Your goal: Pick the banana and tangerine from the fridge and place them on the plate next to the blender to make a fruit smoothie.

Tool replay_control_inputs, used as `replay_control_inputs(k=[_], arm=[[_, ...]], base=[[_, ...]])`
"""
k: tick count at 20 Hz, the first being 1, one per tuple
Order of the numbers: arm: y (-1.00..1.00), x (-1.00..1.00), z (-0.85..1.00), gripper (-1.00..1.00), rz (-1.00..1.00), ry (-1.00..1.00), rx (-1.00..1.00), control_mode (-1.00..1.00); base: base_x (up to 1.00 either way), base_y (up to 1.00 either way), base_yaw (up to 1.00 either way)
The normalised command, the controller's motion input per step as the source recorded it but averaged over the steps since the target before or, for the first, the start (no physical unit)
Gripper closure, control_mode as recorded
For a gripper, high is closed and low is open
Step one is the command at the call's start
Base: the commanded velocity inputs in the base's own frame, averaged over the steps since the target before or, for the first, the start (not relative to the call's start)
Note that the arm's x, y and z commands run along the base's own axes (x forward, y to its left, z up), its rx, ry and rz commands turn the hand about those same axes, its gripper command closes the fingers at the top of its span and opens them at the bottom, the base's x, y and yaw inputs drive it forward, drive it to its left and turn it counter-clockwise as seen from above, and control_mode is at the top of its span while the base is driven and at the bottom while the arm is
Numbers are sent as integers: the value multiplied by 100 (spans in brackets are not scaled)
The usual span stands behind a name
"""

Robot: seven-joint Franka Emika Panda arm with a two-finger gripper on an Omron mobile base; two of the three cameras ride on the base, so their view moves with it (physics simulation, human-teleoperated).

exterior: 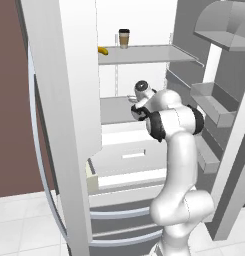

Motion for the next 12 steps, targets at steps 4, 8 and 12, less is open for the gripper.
replay_control_inputs(k=[4, 8, 12], arm=[[33, -83, 31, 100, 0, 0, 0, -100], [39, -69, 99, 100, 0, 4, 0, -100], [36, -80, 77, 100, 0, 6, 0, -100]], base=[[0, 0, 0], [0, 0, 0], [0, 0, 0]])
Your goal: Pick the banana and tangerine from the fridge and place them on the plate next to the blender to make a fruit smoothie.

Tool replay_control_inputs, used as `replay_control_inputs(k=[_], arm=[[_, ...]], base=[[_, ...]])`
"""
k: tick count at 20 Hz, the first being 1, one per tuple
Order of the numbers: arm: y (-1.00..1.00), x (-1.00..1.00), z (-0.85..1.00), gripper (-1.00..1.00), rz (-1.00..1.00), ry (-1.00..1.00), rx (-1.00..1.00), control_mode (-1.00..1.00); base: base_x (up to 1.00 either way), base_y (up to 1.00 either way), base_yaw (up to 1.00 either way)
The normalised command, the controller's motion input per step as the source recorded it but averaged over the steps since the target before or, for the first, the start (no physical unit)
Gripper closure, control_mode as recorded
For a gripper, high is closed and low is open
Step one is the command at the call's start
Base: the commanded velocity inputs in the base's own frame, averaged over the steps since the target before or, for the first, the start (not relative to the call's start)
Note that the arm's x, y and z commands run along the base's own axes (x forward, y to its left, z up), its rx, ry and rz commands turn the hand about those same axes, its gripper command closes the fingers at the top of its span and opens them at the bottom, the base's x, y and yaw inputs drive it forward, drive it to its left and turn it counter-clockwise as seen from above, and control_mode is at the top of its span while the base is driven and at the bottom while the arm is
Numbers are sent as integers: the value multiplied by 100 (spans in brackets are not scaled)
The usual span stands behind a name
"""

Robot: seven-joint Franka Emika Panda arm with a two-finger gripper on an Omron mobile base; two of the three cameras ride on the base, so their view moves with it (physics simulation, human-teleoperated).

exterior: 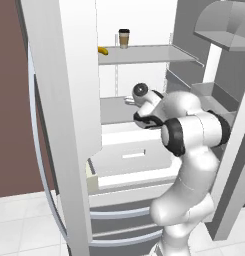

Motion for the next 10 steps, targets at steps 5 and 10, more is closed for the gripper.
replay_control_inputs(k=[5, 10], arm=[[23, -94, 68, 100, 0, 2, 0, -100], [17, -85, 90, 100, 0, 10, 0, -100]], base=[[0, 0, 0], [0, 0, 0]])
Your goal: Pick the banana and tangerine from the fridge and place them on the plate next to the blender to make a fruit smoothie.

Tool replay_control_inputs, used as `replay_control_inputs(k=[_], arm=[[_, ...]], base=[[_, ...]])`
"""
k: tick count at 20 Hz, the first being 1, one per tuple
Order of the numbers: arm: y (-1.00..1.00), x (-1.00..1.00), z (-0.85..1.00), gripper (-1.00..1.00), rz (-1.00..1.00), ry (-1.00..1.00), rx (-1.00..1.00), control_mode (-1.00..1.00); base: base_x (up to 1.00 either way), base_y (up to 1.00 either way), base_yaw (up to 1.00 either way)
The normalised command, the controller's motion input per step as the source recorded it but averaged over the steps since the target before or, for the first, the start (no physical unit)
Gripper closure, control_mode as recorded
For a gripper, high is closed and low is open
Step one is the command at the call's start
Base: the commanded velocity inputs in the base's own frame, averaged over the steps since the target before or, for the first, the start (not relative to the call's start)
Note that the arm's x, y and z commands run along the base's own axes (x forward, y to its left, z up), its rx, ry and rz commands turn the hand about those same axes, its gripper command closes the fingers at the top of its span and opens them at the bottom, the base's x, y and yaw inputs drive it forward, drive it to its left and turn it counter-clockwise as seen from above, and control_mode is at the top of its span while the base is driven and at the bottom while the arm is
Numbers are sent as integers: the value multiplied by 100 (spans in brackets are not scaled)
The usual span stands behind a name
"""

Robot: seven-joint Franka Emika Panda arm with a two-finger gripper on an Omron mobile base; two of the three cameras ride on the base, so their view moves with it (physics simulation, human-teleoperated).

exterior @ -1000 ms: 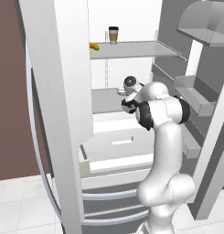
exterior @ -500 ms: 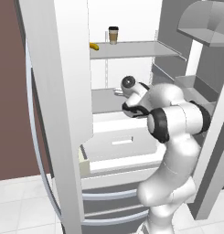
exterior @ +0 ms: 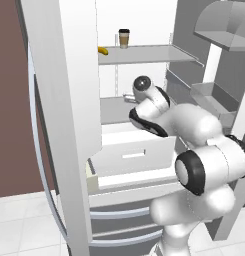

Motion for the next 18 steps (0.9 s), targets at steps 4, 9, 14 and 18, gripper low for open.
replay_control_inputs(k=[4, 9, 14, 18], arm=[[1, -99, 48, 100, 0, 7, 1, -100], [0, -100, 32, 100, 0, 4, 4, -100], [0, -100, 8, 100, 0, 8, 6, -100], [0, -99, 0, 100, 0, 12, 4, -100]], base=[[0, 0, 0], [0, 0, 0], [0, 0, 0], [0, 0, 0]])
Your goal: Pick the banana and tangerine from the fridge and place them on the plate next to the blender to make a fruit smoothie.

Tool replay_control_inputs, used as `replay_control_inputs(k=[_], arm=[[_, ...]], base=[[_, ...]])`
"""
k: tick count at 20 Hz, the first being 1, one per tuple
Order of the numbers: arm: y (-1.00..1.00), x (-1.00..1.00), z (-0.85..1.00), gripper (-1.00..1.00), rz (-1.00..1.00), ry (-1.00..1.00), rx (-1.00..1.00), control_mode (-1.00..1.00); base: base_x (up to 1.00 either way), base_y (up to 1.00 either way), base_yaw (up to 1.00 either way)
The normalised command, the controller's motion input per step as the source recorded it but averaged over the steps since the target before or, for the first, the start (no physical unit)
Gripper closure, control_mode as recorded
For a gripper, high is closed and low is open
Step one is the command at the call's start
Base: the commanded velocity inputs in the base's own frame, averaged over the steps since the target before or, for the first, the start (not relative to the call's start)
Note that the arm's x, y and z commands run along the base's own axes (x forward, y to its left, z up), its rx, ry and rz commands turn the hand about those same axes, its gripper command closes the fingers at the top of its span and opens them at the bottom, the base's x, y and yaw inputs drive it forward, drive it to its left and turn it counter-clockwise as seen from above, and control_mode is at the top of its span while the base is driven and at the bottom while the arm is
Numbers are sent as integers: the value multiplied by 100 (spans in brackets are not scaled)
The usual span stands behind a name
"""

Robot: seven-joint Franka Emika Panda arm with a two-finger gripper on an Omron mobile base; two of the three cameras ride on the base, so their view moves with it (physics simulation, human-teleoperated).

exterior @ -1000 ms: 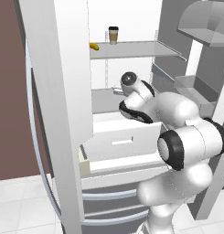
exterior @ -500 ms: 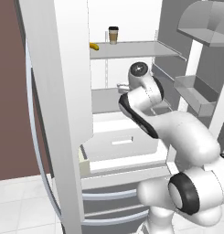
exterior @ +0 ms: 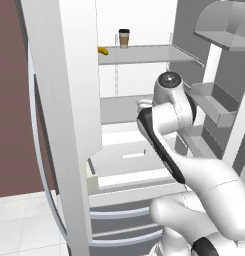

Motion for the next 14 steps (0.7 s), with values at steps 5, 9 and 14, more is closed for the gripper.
replay_control_inputs(k=[5, 9, 14], arm=[[4, -34, -2, 100, 1, 15, -3, -100], [5, 3, -6, 100, -1, 4, -4, -100], [2, -53, -29, 100, -3, 0, -3, -100]], base=[[0, 0, 0], [0, 0, 0], [0, 0, 0]])
